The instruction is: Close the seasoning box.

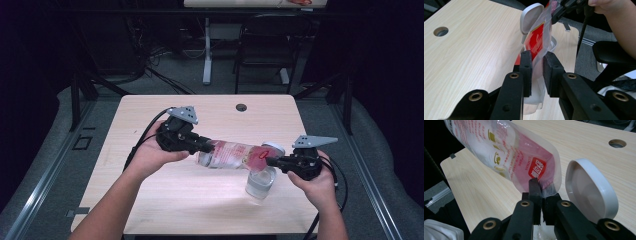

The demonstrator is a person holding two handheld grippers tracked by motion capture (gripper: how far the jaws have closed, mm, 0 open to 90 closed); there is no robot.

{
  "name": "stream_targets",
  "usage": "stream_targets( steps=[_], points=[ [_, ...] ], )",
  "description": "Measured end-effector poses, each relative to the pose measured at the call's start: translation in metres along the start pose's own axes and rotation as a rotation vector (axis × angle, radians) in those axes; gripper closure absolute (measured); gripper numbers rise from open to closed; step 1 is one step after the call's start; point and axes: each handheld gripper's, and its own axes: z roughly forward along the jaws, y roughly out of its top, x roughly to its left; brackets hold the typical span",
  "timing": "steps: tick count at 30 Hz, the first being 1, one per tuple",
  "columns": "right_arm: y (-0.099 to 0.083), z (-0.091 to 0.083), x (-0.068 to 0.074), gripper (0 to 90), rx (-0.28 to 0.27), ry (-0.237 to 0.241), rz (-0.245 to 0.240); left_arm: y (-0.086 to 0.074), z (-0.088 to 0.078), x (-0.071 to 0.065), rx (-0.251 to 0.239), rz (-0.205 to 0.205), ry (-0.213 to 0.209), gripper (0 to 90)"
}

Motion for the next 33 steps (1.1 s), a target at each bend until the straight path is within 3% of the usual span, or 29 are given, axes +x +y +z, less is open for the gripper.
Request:
stream_targets(
  steps=[33],
  points=[
    [-0.004, -0.0053, 0.0028, 86.6, 0.001, -0.006, 0.009, 0.0097, 0.002, -0.0024, -0.01, 0.016, -0.01, 79.0]
  ],
)
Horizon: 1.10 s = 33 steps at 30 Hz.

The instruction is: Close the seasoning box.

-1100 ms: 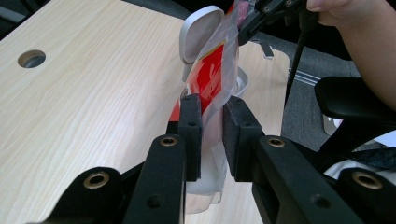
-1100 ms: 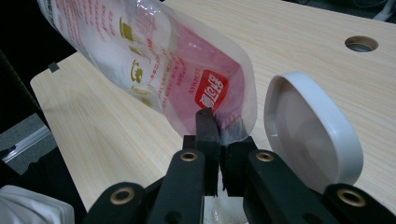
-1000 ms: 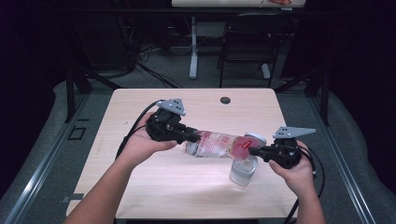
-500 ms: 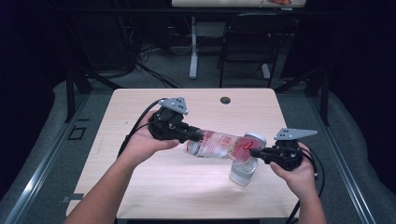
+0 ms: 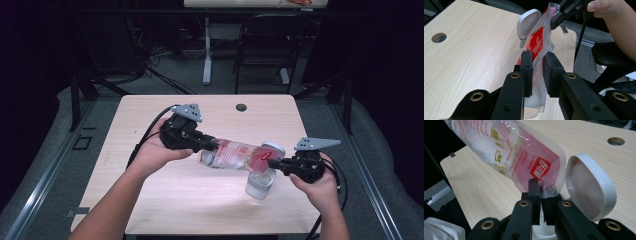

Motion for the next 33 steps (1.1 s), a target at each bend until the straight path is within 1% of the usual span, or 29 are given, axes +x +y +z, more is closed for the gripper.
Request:
stream_targets(
  steps=[33],
  points=[
    [0.0002, 0.001, 0.0002, 84.4, -0.003, -0.001, -0.004, 0.0009, -0.0001, 0.0, 0.0, -0.003, -0.001, 79.1]
  ],
)
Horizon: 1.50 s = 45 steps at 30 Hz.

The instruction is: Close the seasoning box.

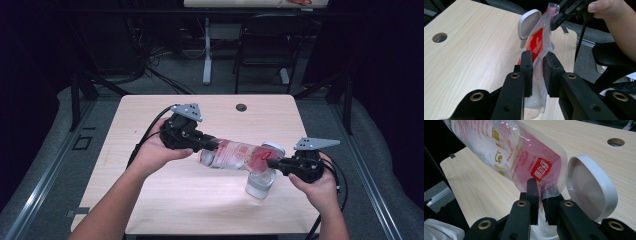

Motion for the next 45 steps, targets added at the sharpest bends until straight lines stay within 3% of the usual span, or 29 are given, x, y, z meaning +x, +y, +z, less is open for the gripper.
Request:
stream_targets(
  steps=[45],
  points=[
    [-0.0005, 0.0003, -0.0004, 83.3, 0.0, -0.001, 0.001, 0.0018, 0.0008, 0.0001, -0.006, 0.001, -0.004, 79.5]
  ],
)
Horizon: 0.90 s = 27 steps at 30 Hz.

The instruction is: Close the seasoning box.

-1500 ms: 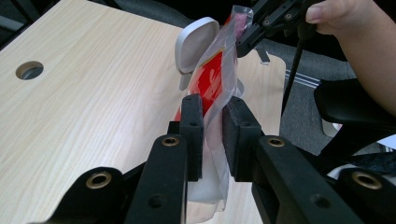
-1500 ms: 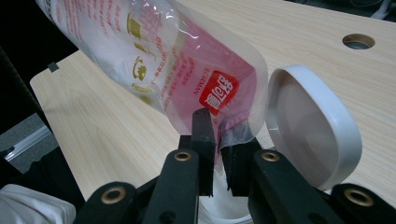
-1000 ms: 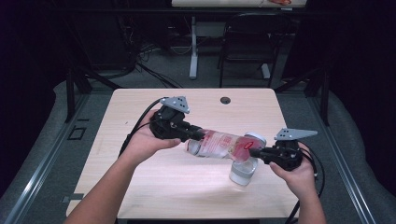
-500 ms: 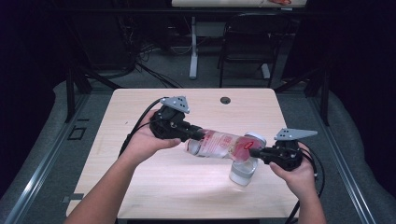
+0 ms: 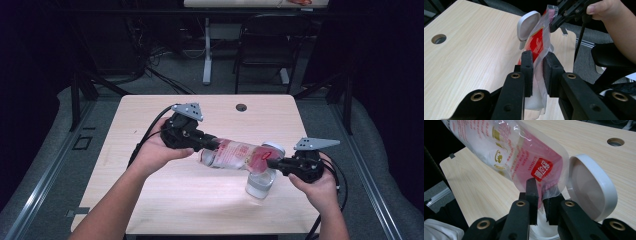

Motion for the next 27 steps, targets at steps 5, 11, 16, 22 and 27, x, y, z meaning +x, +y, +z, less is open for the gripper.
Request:
stream_targets(
  steps=[5, 11, 16, 22, 27],
  points=[
    [-0.0006, 0.0001, -0.0011, 83.4, -0.004, 0.004, 0.004, 0.0012, 0.0003, 0.0003, 0.001, 0.005, -0.003, 79.6],
    [-0.0009, 0.0, -0.0018, 83.4, -0.003, 0.002, 0.005, 0.0031, 0.0007, -0.0004, 0.002, 0.004, -0.004, 79.7],
    [-0.0012, -0.0003, -0.0024, 83.4, 0.0, 0.002, 0.005, 0.0042, 0.001, -0.0005, 0.002, 0.008, -0.006, 79.7],
    [-0.0015, -0.0001, -0.0028, 83.4, -0.002, 0.004, 0.009, 0.0048, 0.0012, -0.0006, 0.001, 0.006, -0.006, 79.8],
    [-0.0016, -0.0001, -0.0028, 83.4, -0.001, 0.002, 0.008, 0.0057, 0.0016, -0.0008, 0.001, 0.007, -0.008, 79.9]
  ],
)
